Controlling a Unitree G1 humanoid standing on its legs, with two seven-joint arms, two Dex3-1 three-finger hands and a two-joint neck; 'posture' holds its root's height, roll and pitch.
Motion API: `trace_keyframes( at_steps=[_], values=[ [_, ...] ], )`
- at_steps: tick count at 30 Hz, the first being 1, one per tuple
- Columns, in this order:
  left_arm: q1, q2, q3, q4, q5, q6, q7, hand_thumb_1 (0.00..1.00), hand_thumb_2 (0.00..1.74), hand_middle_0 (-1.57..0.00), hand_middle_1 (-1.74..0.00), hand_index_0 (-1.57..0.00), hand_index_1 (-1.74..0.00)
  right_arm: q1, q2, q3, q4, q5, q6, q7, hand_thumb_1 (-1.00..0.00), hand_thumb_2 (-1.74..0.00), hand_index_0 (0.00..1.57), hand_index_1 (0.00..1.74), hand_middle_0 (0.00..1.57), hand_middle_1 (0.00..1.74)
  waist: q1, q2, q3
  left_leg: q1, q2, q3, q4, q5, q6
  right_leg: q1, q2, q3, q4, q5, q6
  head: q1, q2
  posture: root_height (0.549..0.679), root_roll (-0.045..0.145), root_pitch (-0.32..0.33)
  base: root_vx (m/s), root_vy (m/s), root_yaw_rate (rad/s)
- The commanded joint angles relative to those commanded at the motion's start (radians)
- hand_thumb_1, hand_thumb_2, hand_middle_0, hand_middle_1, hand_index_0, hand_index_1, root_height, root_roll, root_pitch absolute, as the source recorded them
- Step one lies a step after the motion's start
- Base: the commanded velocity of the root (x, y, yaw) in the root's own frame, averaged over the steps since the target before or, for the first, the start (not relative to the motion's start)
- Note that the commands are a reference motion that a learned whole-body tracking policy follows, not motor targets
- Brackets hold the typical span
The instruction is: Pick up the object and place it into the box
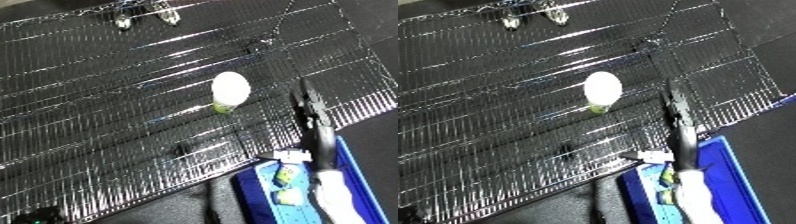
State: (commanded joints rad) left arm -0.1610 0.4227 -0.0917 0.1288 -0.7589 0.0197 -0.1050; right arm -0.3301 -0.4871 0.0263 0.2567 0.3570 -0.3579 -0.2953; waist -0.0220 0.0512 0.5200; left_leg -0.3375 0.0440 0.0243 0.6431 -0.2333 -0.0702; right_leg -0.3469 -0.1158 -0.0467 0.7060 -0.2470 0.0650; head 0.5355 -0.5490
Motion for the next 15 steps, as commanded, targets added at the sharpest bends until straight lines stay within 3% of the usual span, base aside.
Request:
trace_keyframes(
  at_steps=[8,15],
  values=[
    [-0.007,0.021,-0.024,-0.001,-0.003,0.005,0.019,1.0,1.74,-1.57,-1.74,-1.57,-1.74,-0.081,-0.034,-0.003,0.004,-0.023,0.06,-0.045,0.0,0.0,0.0,0.0,0.0,0.0,0.005,0.013,0.0,-0.063,-0.005,-0.006,0.039,-0.006,0.0026,-0.064,-0.0041,-0.001,0.048,-0.01,-0.0042,0.034,0.064,0.645,0.07,-0.023,0.025,-0.033,0.029],
    [-0.026,0.043,-0.043,-0.008,-0.014,0.016,0.031,1.0,1.74,-1.57,-1.74,-1.57,-1.74,-0.156,-0.067,0.012,0.026,-0.012,0.112,-0.045,0.0,0.0,0.0,0.0,0.0,0.0,0.013,0.029,0.0,-0.111,-0.012,-0.008,0.05,-0.005,0.0059,-0.125,-0.0065,0.001,0.081,-0.018,-0.0088,0.046,0.119,0.641,0.074,0.011,0.013,-0.022,0.036]
  ],
)
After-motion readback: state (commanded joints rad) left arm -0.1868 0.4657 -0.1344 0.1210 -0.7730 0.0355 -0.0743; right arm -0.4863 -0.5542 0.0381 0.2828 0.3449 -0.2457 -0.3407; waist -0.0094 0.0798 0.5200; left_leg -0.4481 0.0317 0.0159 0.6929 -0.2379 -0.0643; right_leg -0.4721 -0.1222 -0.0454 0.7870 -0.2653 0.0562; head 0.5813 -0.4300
